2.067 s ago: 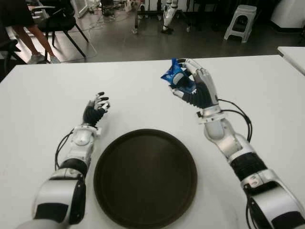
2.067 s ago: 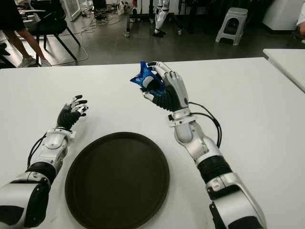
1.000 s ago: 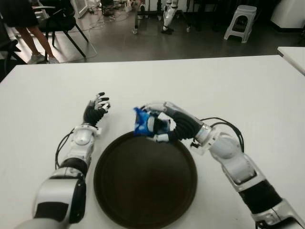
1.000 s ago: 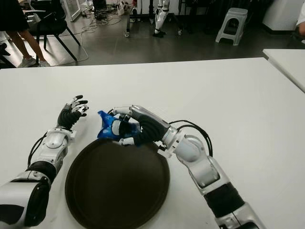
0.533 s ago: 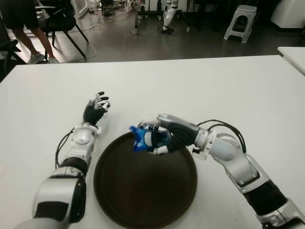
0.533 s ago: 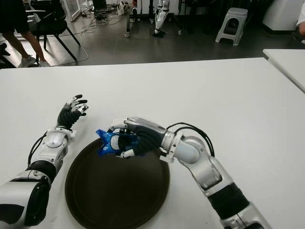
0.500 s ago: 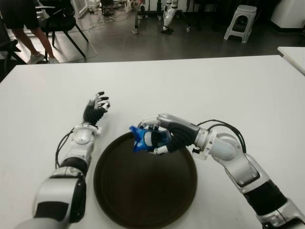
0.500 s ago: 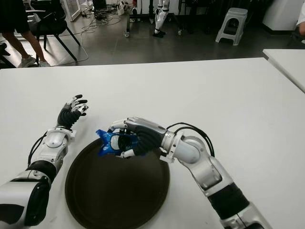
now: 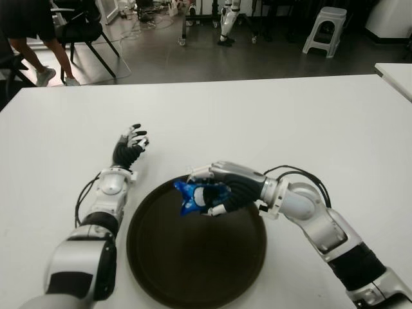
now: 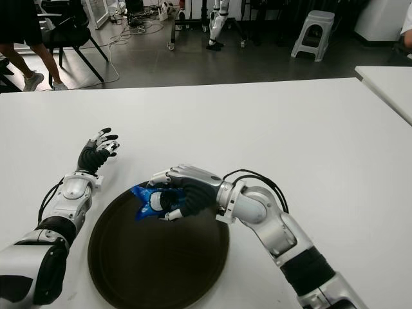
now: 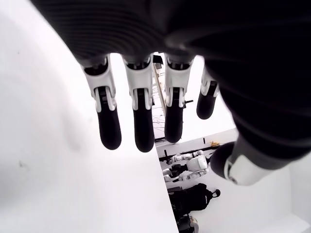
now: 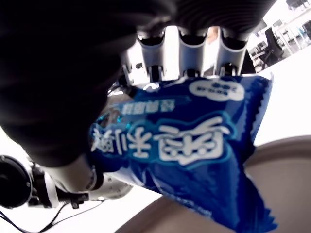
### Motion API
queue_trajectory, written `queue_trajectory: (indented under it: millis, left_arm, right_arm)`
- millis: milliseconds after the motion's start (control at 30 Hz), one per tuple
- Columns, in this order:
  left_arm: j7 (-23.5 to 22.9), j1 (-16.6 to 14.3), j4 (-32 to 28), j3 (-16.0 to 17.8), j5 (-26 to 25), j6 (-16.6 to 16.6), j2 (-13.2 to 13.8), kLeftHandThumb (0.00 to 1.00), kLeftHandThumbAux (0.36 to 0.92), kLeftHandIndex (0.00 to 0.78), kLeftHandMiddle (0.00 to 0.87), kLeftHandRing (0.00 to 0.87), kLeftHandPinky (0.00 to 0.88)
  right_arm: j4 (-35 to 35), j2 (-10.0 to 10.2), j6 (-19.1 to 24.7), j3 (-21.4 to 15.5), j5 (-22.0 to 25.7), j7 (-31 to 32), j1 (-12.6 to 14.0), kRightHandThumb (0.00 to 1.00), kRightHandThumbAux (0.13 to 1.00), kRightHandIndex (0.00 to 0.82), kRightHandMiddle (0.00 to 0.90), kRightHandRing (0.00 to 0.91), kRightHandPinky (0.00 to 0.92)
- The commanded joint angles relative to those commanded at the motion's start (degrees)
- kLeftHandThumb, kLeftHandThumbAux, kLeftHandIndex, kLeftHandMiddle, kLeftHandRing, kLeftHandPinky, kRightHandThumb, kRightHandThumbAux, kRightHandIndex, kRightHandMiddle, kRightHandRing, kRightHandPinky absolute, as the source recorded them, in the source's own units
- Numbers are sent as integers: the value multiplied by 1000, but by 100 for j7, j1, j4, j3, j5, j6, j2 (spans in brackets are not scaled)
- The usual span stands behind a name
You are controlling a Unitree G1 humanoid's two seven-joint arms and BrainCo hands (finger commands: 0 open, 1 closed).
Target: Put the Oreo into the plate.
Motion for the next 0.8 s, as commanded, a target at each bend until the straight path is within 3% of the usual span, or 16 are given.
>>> queue_trajectory:
  millis: [33, 133, 167, 200, 233, 300, 433, 600, 800]
  left_arm:
    - [15, -1, 2, -9, 13, -5, 2, 48, 625, 142, 230, 246, 279]
    - [31, -5, 8, -19, 21, 1, 1, 51, 628, 146, 230, 248, 282]
    - [26, -9, 11, -18, 19, 8, 1, 51, 628, 146, 229, 248, 282]
    - [23, -11, 13, -18, 17, 13, 0, 55, 625, 146, 229, 249, 284]
    - [9, -14, 16, -16, 12, 15, -1, 57, 624, 146, 228, 249, 286]
    - [-16, -17, 15, -10, 1, 10, -5, 66, 617, 145, 229, 250, 289]
    - [-69, -9, -16, 26, -55, -36, -35, 85, 617, 144, 231, 251, 294]
    - [-122, 2, -34, 63, -108, -66, -44, 99, 621, 143, 235, 256, 304]
    - [-62, -53, 52, 31, -40, 36, -18, 85, 621, 146, 239, 259, 302]
  right_arm:
    - [92, 17, -55, 13, -83, -89, -1, 691, 723, 432, 732, 742, 718]
    - [199, 14, -115, 23, -232, -181, -19, 672, 731, 413, 490, 504, 469]
    - [223, 3, -117, 42, -286, -177, -38, 670, 732, 410, 461, 475, 441]
    - [243, -2, -123, 53, -325, -175, -51, 454, 699, 312, 383, 396, 364]
    - [264, -20, -128, 83, -399, -158, -77, 309, 680, 248, 334, 345, 314]
    - [273, -58, -127, 130, -533, -112, -118, 161, 645, 160, 245, 250, 217]
    - [225, -155, -105, 212, -797, -6, -190, 33, 566, 36, 77, 65, 53]
    - [217, -256, -117, 304, -983, 108, -281, 5, 484, 6, 12, 10, 8]
    - [221, -307, -128, 319, -1112, 128, -334, 0, 438, 0, 1, 0, 0]
